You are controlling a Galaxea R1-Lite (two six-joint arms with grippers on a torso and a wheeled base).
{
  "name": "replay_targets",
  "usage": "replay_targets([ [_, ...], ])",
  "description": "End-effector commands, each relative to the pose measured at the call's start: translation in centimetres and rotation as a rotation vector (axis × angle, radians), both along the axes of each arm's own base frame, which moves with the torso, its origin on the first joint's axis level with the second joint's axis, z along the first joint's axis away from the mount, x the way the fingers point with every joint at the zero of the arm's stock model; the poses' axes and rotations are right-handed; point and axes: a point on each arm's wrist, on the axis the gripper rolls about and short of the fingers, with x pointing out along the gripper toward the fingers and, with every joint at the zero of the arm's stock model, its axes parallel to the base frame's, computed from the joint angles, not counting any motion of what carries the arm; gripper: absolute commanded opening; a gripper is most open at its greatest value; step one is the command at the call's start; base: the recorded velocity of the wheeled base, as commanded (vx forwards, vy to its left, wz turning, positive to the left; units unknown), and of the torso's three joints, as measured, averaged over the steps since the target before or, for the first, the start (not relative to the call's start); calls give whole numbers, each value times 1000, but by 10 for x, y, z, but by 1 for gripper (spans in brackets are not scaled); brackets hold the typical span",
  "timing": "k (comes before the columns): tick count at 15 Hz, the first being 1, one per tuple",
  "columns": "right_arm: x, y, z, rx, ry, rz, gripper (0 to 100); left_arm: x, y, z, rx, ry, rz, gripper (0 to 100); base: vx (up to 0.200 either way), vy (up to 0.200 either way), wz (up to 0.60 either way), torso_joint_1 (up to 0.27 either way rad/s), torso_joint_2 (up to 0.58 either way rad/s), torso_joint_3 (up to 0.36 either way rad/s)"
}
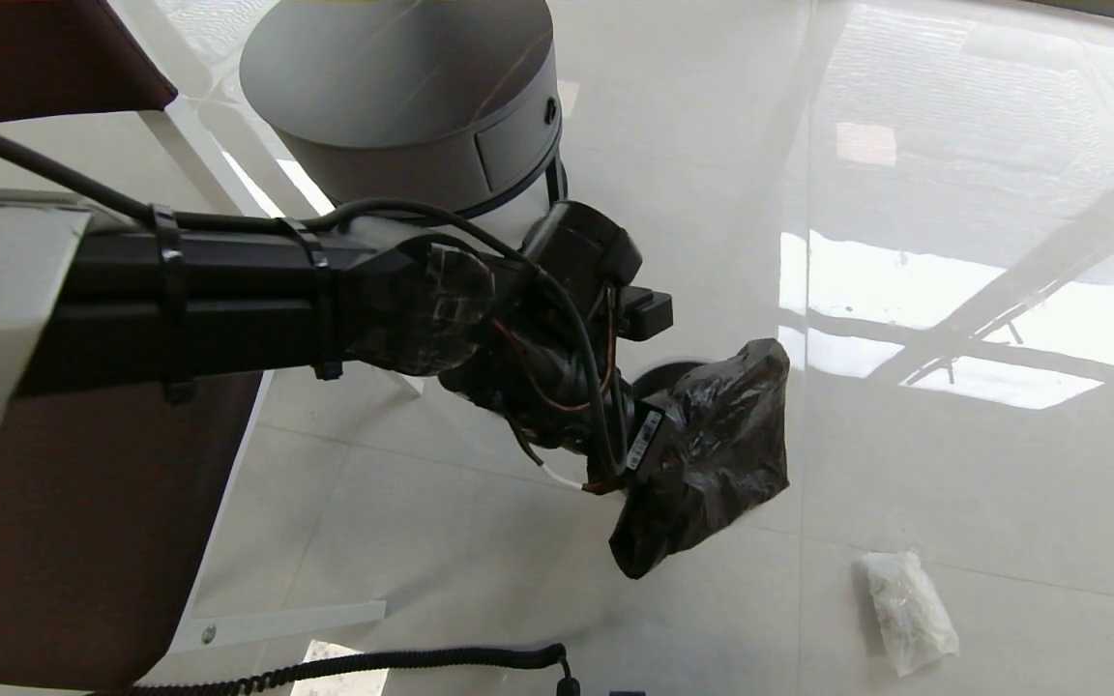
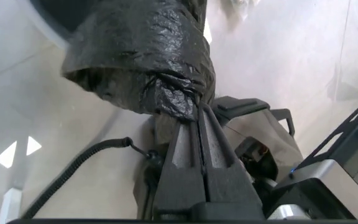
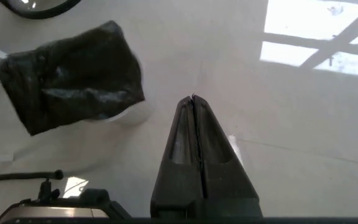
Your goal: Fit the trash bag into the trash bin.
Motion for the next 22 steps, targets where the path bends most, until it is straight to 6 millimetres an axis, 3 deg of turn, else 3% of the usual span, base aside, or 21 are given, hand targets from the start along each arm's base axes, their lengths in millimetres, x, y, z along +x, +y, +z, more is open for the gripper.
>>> replay_targets([
  [1,11,0,-4,-6,57,5,0,-5,12,20,-27,-41,19,0,0,0,0,0,0,0],
  [4,9,0,-7,-27,54,8,0,-5,19,31,-32,-77,39,0,0,0,0,0,0,0],
  [15,25,2,8,-94,62,50,0,-7,22,15,136,-45,1,0,0,0,0,0,0,0],
  [19,74,9,7,-208,197,112,0,13,0,4,124,-51,-17,0,0,0,0,0,0,0],
  [21,103,21,4,-229,227,168,0,19,-5,2,138,-35,-19,0,0,0,0,0,0,0],
  [22,122,36,2,-249,248,197,0,20,-5,-5,175,11,-21,0,0,0,0,0,0,0],
])
